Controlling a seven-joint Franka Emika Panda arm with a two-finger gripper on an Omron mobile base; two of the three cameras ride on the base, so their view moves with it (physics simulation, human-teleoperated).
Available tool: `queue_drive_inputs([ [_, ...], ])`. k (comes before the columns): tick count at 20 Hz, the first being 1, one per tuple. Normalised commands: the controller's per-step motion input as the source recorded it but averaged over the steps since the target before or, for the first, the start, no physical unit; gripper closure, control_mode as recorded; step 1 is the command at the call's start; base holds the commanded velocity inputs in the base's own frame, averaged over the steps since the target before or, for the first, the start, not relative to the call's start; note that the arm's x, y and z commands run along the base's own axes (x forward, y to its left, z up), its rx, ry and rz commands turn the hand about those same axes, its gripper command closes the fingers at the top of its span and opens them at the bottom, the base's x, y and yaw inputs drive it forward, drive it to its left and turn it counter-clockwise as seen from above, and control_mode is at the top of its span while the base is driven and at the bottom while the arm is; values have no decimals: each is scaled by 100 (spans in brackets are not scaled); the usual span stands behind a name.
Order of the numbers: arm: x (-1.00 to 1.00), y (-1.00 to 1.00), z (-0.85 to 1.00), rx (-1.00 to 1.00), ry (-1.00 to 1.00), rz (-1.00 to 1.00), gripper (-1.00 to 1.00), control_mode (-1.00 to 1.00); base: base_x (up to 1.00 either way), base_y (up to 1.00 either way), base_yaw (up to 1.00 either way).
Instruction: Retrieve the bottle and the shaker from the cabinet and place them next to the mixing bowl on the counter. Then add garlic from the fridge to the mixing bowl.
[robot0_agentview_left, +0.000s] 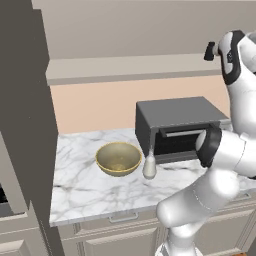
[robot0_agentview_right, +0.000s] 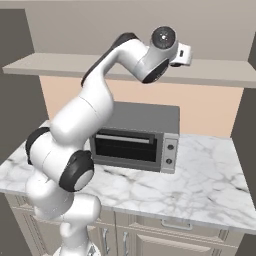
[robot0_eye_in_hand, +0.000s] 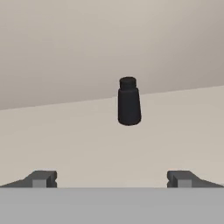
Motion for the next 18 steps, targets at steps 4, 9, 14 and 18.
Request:
queue_drive_inputs([
  [4,10,-19,0,0,0,2,-100,-100,0,0,0],
  [9,5,4,-30,0,0,0,-100,-100,0,0,0],
  [14,19,9,-23,0,0,0,-100,-100,0,0,0],
  [18,44,0,3,0,0,0,-100,-100,0,0,0],
])
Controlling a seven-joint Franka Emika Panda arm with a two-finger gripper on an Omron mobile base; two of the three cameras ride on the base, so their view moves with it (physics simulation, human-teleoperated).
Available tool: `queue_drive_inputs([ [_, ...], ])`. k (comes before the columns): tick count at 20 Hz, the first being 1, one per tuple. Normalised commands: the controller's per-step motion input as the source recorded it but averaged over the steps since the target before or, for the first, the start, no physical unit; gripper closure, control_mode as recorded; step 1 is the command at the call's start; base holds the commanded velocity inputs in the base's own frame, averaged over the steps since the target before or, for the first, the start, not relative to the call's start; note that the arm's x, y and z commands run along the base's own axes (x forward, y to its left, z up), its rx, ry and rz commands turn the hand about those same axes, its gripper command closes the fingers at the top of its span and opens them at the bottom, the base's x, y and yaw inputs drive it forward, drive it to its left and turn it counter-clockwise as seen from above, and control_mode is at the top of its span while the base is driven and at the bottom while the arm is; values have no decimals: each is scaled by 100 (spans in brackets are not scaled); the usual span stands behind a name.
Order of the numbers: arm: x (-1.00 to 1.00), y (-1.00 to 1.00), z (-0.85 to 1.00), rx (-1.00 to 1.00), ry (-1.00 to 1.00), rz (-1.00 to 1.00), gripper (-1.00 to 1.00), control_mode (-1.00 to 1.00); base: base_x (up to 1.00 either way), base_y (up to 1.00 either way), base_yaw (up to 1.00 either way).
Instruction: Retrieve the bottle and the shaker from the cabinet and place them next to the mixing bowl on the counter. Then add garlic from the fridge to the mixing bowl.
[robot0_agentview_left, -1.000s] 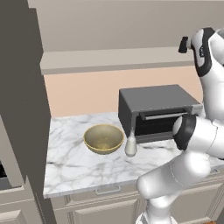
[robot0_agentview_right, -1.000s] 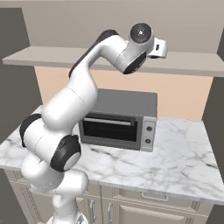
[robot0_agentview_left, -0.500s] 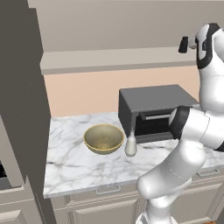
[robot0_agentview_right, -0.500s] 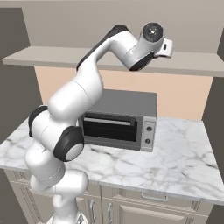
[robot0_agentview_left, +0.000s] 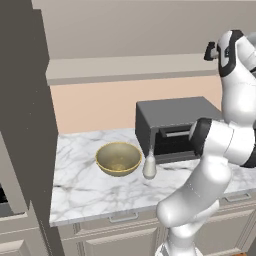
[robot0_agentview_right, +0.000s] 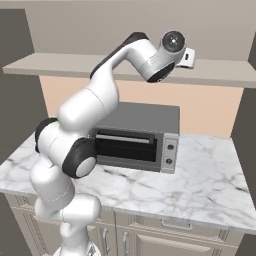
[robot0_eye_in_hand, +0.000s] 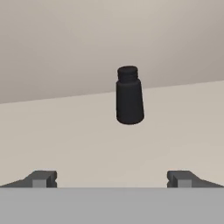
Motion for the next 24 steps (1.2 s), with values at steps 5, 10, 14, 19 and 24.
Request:
queue_drive_inputs([
  [5,40,0,0,0,0,0,-100,-100,0,0,0],
  [10,23,0,0,0,0,0,-100,-100,0,0,0],
  [14,38,-5,0,0,0,0,-100,-100,0,0,0],
  [19,13,-19,0,0,0,0,-100,-100,0,0,0],
  [24,15,-14,0,0,0,0,-100,-100,0,0,0],
])
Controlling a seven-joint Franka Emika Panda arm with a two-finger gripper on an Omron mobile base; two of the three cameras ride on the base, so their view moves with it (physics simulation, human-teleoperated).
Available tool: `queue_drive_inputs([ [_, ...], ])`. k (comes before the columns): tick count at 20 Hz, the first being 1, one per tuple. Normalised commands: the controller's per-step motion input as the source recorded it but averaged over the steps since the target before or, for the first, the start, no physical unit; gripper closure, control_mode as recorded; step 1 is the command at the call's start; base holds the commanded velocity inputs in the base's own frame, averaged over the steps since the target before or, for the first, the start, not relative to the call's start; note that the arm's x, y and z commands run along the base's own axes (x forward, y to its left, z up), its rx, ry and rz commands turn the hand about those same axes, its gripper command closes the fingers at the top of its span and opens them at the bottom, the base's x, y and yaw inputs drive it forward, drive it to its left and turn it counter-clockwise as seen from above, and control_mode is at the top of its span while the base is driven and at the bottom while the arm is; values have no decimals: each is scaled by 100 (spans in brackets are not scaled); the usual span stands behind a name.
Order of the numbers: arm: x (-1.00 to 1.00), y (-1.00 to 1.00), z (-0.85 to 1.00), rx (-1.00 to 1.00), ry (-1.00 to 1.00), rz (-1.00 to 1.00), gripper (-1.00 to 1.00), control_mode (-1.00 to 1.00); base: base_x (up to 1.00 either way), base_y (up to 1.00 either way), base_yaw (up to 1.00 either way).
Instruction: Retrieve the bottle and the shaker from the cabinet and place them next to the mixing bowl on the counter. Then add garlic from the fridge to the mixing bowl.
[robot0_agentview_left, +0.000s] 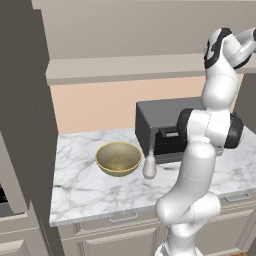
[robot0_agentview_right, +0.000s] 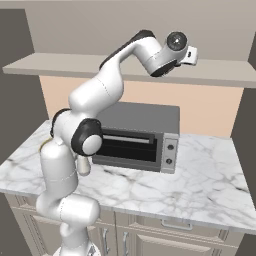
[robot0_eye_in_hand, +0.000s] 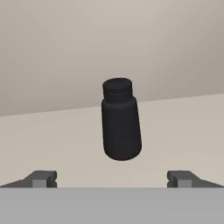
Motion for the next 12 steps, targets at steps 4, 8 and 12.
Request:
queue_drive_inputs([
  [4,28,-1,-1,0,0,0,-100,-100,0,0,0],
  [8,32,0,-5,0,0,0,-100,-100,0,0,0],
  [12,32,0,-3,0,0,0,-100,-100,0,0,0],
])
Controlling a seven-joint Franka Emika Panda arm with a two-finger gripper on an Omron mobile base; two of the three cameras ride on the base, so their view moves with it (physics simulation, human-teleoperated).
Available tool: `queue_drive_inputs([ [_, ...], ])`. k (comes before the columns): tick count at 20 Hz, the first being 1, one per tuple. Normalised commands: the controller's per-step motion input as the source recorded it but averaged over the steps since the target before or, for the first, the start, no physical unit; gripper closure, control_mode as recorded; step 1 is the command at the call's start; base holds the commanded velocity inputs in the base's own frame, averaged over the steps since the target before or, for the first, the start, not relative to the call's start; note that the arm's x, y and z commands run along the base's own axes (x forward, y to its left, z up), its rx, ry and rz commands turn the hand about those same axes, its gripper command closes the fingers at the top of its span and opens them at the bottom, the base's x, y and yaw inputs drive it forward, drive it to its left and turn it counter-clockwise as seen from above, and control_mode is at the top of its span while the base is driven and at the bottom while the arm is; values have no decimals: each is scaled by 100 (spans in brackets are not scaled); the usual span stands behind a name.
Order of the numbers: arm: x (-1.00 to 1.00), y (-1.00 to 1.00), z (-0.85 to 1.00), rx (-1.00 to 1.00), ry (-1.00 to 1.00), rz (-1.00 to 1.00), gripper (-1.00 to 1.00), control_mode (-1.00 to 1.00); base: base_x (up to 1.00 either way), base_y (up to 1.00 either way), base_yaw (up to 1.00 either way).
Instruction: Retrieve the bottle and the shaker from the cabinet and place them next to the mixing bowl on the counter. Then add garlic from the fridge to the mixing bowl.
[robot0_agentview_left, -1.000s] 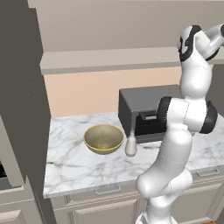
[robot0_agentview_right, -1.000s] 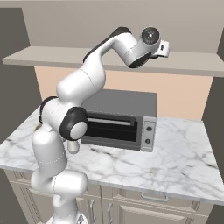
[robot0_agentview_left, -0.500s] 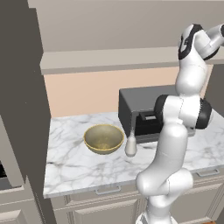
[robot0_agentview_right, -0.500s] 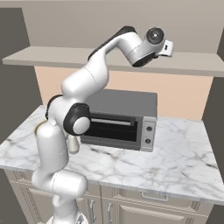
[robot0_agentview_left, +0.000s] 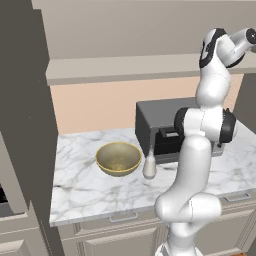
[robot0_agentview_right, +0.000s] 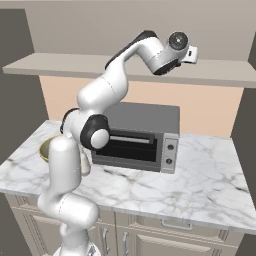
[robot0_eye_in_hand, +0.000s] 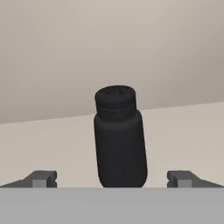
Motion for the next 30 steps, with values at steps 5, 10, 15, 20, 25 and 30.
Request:
queue_drive_inputs([
  [5,38,-1,-1,0,0,0,-100,-100,0,0,0],
  [10,24,-4,-1,0,0,0,-100,-100,0,0,0],
  [15,16,-7,0,0,0,0,-100,-100,0,0,0],
  [20,0,0,0,0,0,0,100,-100,0,0,0],
  [25,0,0,0,0,0,0,100,-100,0,0,0],
  [30,-50,0,0,0,-2,5,100,-100,0,0,0],
])
